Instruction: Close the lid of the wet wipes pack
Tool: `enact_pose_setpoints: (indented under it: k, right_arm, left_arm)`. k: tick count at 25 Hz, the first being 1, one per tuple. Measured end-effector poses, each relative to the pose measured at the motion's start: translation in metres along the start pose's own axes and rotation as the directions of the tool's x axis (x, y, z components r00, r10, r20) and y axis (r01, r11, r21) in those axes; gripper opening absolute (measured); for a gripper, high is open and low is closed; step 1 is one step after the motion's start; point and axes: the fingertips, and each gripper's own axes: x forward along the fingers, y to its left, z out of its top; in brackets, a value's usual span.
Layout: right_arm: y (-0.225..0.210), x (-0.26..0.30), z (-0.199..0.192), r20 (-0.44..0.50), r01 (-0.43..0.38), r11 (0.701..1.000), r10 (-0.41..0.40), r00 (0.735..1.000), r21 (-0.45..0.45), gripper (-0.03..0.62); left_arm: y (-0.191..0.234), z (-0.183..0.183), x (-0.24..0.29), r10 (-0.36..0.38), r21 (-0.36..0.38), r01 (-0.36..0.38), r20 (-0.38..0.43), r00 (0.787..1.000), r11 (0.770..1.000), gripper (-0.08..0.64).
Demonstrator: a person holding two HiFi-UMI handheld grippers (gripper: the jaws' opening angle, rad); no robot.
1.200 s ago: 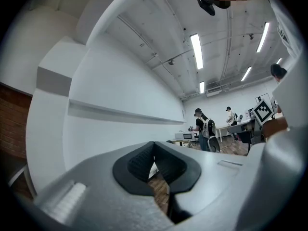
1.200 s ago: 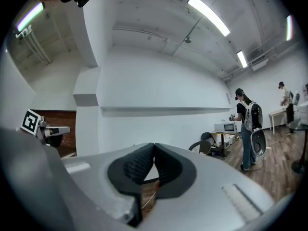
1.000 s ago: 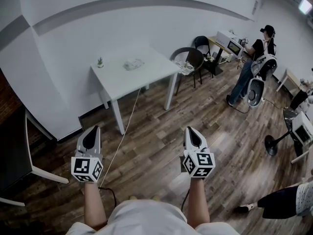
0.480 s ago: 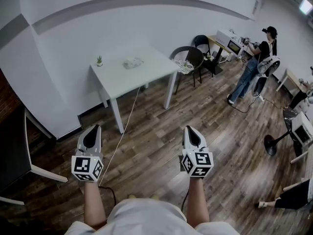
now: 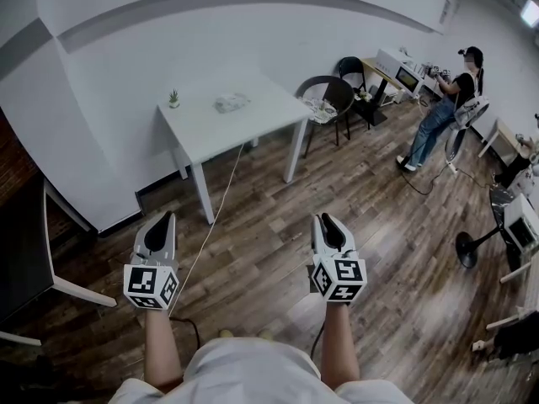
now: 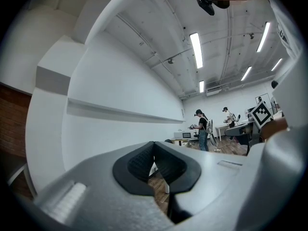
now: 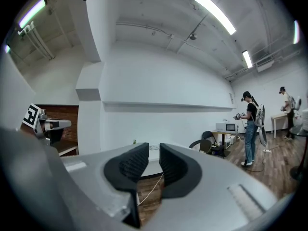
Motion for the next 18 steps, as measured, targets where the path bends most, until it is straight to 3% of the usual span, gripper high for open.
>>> enact_pose_setpoints:
  k: [18]
  right_arm:
    - [-0.048,0.012,-0.011,-0.018,-0.065,0.998,0.066,0.998,0.026,0.074]
  left_arm:
    - [-0.051,-0.006,0.027,0.01,0.027,-0.009,-0.035,0.999,1.0,0.006]
